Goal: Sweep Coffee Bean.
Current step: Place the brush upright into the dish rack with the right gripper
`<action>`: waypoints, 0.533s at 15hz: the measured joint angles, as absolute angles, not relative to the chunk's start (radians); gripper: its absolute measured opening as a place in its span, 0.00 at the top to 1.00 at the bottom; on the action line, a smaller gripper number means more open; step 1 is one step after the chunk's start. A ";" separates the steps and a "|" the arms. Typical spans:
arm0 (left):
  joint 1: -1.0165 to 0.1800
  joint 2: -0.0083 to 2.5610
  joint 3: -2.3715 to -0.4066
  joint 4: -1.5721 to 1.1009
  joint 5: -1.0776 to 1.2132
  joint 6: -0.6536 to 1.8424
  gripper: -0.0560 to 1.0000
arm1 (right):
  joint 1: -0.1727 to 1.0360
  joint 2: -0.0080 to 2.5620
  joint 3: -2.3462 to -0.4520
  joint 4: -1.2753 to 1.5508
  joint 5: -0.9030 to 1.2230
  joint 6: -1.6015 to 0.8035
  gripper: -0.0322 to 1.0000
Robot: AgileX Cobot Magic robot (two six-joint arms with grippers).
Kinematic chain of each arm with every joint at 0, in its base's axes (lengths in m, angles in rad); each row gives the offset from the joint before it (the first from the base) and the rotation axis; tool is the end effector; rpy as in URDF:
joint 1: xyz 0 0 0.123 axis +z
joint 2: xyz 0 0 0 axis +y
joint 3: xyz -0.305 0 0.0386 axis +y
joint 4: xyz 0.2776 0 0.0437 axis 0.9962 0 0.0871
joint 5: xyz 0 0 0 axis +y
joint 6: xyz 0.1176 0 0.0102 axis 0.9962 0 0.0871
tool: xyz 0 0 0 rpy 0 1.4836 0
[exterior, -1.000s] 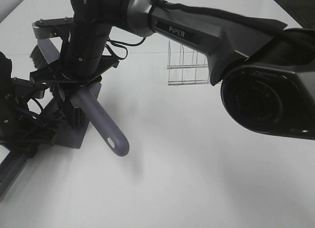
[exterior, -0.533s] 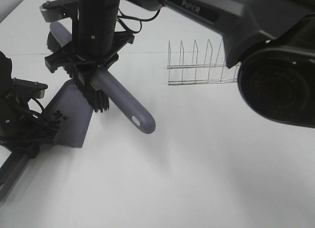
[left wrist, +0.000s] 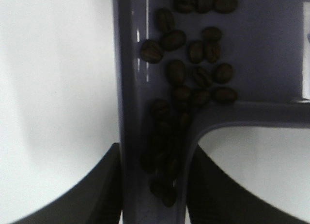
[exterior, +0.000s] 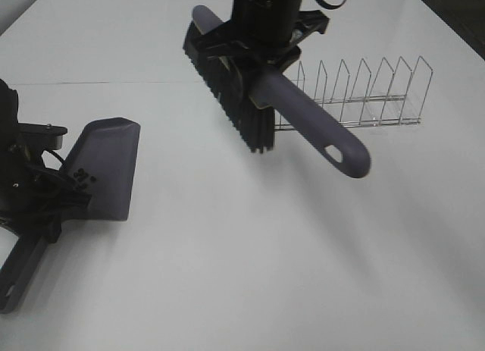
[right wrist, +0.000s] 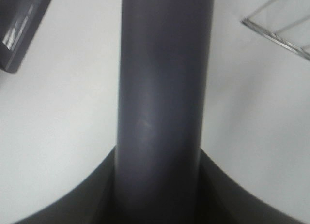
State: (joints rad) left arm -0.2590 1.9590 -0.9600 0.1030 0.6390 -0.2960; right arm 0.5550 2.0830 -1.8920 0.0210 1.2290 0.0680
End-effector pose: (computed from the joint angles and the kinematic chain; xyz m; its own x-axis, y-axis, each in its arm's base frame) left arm 0.3312 -0.0803 0.0631 -0.9983 0.0460 -0.0350 0.0440 0.9975 0.0551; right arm 0.4167 0.2611 0.2454 -0.8634 -0.4471 -0.2337 -0.4674 0.8833 0.0369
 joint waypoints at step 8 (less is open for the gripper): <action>-0.259 1.959 -0.960 0.101 0.638 -0.299 0.63 | 0.273 1.771 -1.185 0.017 1.156 0.129 0.70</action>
